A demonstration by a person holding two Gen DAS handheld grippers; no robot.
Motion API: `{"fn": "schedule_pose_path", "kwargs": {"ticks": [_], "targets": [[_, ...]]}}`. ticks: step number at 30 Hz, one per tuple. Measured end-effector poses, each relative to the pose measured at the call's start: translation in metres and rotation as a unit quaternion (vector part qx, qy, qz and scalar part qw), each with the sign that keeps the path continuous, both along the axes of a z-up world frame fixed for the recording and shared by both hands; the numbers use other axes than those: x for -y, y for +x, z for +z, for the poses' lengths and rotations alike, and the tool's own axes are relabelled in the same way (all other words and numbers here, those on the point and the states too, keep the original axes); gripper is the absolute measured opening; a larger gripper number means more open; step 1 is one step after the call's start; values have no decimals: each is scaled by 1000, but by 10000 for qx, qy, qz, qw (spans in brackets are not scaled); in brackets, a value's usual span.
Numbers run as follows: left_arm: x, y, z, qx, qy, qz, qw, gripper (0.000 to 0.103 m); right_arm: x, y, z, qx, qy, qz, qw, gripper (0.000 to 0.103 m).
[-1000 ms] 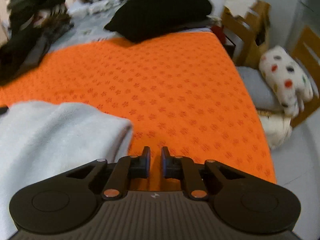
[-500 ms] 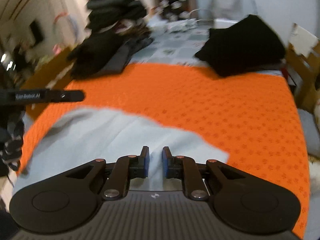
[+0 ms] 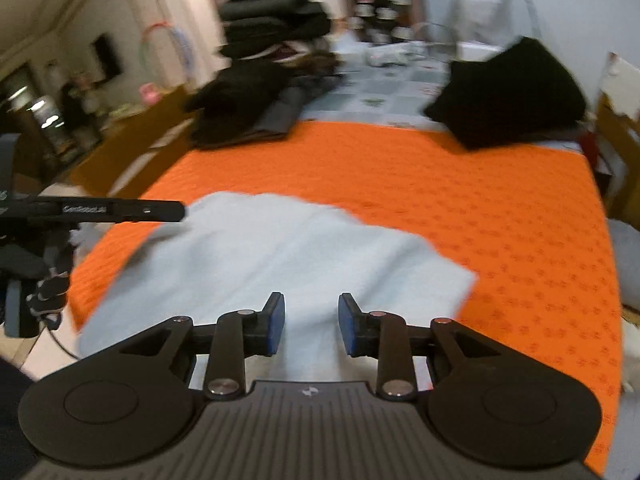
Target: Fold clothes
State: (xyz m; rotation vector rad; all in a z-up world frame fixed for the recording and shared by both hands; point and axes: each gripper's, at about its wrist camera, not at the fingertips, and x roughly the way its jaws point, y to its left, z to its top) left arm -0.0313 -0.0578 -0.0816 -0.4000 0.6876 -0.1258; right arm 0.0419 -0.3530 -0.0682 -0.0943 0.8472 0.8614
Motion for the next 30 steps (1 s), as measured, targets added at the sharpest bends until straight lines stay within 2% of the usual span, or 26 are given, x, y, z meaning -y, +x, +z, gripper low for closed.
{"fn": "schedule_pose_path", "kwargs": {"ticks": [6, 8, 9, 12, 15, 16, 18, 22, 24, 26, 27, 28, 29, 30], "targets": [[30, -46, -4, -118, 18, -813, 9966, 40, -11, -30, -4, -124, -146, 513, 9985, 35], [40, -56, -18, -388, 232, -933, 9946, 40, -9, -36, -14, -199, -342, 515, 9979, 38], [41, -61, -28, -517, 276, -946, 9938, 40, -7, -39, -20, -238, -453, 501, 9974, 38], [34, -70, -37, -560, 111, -803, 9951, 39, -3, -46, -20, -252, -442, 435, 9978, 38], [34, -73, -22, -387, 150, -773, 9961, 43, -9, -57, -4, -112, -547, 485, 9973, 39], [33, -74, -19, -308, 162, -778, 9964, 47, -11, -62, 1, -65, -487, 513, 9975, 40], [32, -78, -18, -265, 164, -712, 9970, 48, -15, -71, 6, 5, -344, 580, 9977, 43], [28, -86, -16, -180, 169, -580, 9980, 47, -22, -83, -17, -184, -523, 570, 9968, 46], [26, -90, -15, -137, 171, -514, 9984, 47, -20, -84, -17, -238, -487, 472, 9974, 46], [24, -94, -14, -94, 173, -448, 9988, 52, -17, -85, -14, -265, -421, 366, 9981, 46], [23, -96, -13, -73, 174, -415, 9990, 62, -16, -85, -12, -279, -388, 313, 9984, 47], [22, -98, -13, -52, 175, -382, 9991, 72, -14, -85, -9, -280, -340, 254, 9987, 52], [21, -100, -12, -30, 177, -349, 9992, 78, -11, -84, -5, -276, -285, 192, 9990, 56], [20, -102, -12, -8, 180, -310, 9994, 87, -7, -83, 0, -259, -217, 97, 9994, 66]]}}
